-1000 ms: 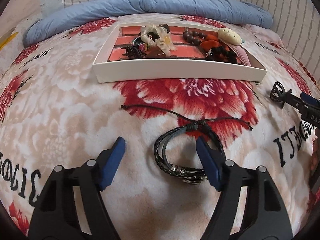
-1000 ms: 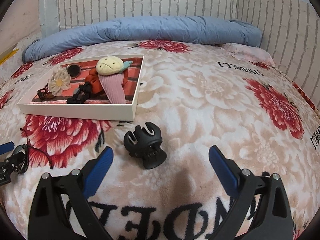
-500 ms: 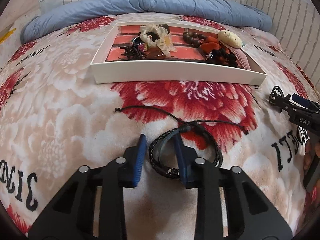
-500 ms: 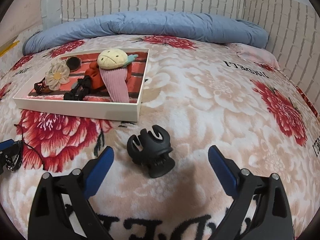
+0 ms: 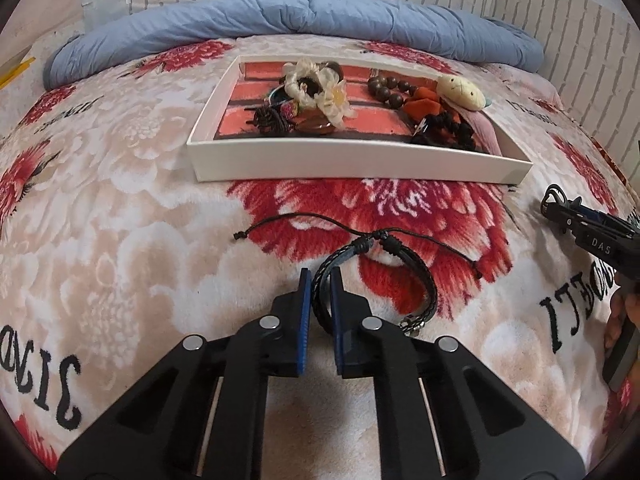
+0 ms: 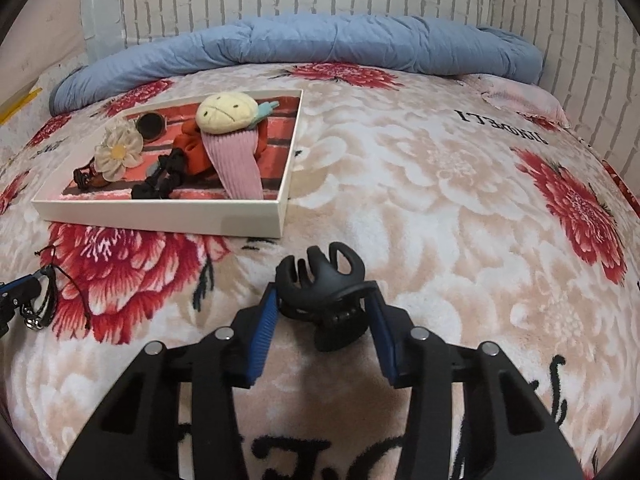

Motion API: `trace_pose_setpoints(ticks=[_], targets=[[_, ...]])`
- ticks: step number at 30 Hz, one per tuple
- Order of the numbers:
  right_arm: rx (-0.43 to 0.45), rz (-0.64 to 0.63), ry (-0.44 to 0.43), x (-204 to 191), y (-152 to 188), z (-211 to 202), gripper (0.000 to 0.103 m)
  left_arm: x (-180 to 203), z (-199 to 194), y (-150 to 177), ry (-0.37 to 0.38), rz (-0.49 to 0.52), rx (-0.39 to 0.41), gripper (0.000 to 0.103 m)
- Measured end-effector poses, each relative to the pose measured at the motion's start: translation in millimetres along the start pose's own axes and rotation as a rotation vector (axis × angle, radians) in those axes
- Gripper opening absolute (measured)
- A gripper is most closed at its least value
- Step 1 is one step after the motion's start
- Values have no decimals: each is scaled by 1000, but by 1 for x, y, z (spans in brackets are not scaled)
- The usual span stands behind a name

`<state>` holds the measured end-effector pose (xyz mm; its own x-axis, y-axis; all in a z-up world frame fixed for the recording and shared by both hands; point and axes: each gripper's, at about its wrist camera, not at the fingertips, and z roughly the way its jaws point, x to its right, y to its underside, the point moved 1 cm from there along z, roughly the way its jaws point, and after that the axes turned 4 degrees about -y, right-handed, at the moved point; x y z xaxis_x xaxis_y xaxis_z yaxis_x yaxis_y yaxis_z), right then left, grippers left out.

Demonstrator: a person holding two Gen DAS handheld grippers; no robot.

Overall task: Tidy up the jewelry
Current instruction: 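Carry braided bracelet with left gripper while right gripper carries claw clip into tray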

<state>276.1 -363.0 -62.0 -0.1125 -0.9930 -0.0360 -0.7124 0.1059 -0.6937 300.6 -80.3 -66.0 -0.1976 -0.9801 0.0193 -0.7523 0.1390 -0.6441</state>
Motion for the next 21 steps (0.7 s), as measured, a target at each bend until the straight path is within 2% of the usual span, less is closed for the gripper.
trace_pose_setpoints(ticks=[8, 17, 21], targets=[[76, 37, -6, 8, -18, -32, 44, 13, -31, -22, -5, 44, 113, 7], [165, 38, -31, -9, -61, -55, 44, 10, -63, -86, -6, 52, 256, 7], [183, 40, -57, -26, -80, -51, 44, 2, -63, -113, 9, 22, 282, 7]])
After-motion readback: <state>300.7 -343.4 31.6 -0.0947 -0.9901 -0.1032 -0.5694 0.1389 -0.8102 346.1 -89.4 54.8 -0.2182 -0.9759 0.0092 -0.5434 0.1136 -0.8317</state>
